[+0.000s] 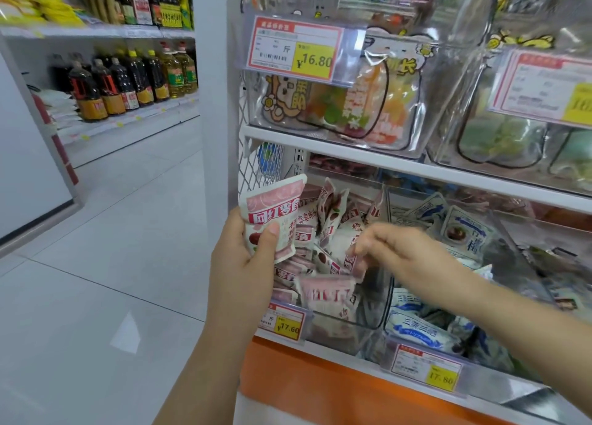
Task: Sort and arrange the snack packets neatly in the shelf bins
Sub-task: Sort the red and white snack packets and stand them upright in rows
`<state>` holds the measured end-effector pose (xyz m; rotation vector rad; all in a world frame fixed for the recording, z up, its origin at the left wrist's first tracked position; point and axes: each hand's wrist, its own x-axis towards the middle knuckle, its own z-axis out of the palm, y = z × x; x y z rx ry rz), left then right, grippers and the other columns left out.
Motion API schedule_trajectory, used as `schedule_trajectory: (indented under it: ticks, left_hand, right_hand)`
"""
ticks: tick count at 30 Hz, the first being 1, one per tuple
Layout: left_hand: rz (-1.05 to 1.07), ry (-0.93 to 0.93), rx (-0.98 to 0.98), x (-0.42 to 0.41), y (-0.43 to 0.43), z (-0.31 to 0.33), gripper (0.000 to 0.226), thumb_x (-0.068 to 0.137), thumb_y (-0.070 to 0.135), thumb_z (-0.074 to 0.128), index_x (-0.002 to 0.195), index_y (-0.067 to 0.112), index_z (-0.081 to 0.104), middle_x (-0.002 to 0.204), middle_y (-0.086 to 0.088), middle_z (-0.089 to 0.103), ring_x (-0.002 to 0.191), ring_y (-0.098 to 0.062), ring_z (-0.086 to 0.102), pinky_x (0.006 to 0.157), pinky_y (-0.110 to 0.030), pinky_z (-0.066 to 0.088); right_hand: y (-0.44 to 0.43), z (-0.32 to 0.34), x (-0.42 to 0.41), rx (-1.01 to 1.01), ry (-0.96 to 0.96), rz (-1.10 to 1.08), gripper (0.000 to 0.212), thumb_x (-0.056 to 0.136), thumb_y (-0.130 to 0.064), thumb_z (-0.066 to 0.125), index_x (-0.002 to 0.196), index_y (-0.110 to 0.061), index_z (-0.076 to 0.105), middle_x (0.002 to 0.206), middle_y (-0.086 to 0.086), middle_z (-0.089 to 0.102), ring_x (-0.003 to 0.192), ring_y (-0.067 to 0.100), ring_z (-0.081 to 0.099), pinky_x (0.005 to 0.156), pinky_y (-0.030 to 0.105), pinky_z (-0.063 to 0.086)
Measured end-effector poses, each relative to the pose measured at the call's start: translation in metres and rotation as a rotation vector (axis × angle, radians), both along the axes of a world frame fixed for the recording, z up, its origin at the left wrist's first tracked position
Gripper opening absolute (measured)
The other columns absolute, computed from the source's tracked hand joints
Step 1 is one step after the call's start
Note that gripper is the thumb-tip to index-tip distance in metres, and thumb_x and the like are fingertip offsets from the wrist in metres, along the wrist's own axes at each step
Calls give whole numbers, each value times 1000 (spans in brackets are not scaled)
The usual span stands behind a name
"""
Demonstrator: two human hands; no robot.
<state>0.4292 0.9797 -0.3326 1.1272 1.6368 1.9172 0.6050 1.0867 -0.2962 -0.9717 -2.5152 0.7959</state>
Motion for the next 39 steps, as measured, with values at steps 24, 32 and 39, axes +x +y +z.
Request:
schedule_trajectory:
  ticks: [24,32,39]
  left_hand:
    - [-170,-193,-42,3,-2,4,23,92,9,55,100,30,61,94,9,71,83,-5,69,56,-18,54]
    - [-282,-14,-199,34,9,-6,28,87,4,59,96,30,52,91,7,63,76,-4,63,68,-23,56]
    - [-399,40,-300,20,4,1,27,79,-5,57,82,21,62,65,9,58,51,-7,44,47,-15,38]
  right_hand:
    - [-15,-8,-17,347,-723,274,18,96,-22,44,99,-22,61,92,1,66,80,18,60,74,37,52]
    - [-4,24,1,109,-664,350,34,93,-14,47,116,-31,65,105,-24,65,89,-12,58,78,2,41]
    - [28,40,-19,-396,-47,-47,19,95,-9,48,100,-14,65,93,3,72,83,16,68,85,31,55]
